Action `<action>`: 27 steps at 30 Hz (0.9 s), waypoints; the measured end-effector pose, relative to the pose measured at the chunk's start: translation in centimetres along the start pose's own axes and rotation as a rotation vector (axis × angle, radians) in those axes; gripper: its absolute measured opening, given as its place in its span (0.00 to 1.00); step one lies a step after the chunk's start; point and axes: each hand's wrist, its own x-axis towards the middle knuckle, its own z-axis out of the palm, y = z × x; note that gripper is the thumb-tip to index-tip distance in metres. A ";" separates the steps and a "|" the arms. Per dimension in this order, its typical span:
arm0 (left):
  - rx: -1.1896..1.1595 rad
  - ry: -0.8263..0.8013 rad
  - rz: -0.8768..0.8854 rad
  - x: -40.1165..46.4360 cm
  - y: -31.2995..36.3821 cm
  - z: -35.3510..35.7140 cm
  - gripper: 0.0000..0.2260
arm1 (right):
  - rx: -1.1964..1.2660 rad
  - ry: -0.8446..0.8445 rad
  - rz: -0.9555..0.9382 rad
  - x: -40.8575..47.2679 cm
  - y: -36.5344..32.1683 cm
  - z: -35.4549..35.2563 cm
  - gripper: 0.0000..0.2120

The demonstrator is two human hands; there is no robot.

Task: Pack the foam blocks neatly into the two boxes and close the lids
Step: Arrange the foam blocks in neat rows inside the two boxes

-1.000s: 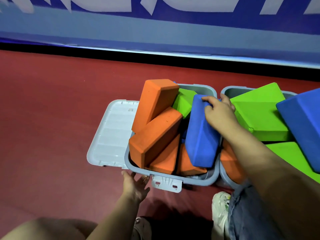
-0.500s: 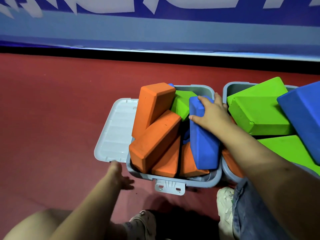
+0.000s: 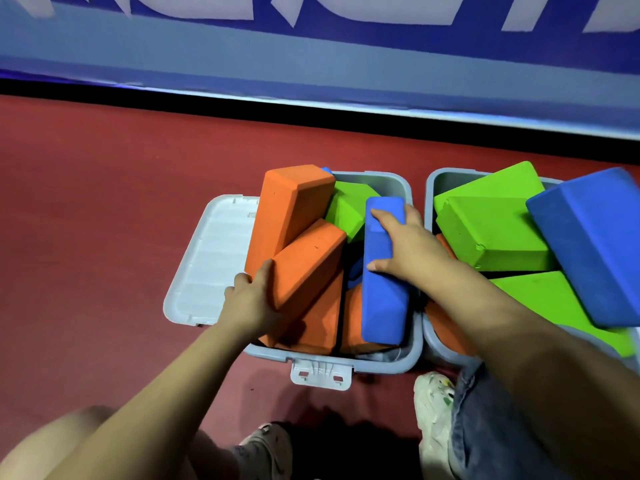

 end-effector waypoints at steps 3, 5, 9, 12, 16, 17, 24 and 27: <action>-0.025 0.121 0.114 -0.2 1.1 -2.3 0.43 | 0.044 0.079 -0.059 0.4 0.5 -0.6 0.36; -0.130 0.205 0.166 -0.3 1.8 -4.1 0.42 | 0.051 0.144 -0.078 0.8 0.7 -1.0 0.30; -0.313 0.301 0.224 -1.3 3.6 -7.4 0.39 | 0.075 0.218 -0.056 1.4 0.6 -0.7 0.27; -0.444 0.419 0.270 -2.1 4.7 -9.1 0.31 | 0.163 0.418 -0.029 1.9 0.6 -0.9 0.25; -0.619 0.524 0.309 -2.6 5.0 -10.4 0.32 | 0.342 0.453 0.156 3.3 1.6 -1.1 0.22; -0.664 0.557 0.300 -2.7 5.0 -10.6 0.31 | 0.332 0.391 0.210 3.5 1.8 -0.7 0.27; -0.955 0.700 0.242 -1.4 5.6 -11.9 0.28 | 0.232 0.176 0.268 3.7 2.9 0.1 0.46; -0.938 0.692 0.261 -0.8 5.9 -12.1 0.29 | 0.272 0.259 0.232 3.3 2.9 -1.1 0.37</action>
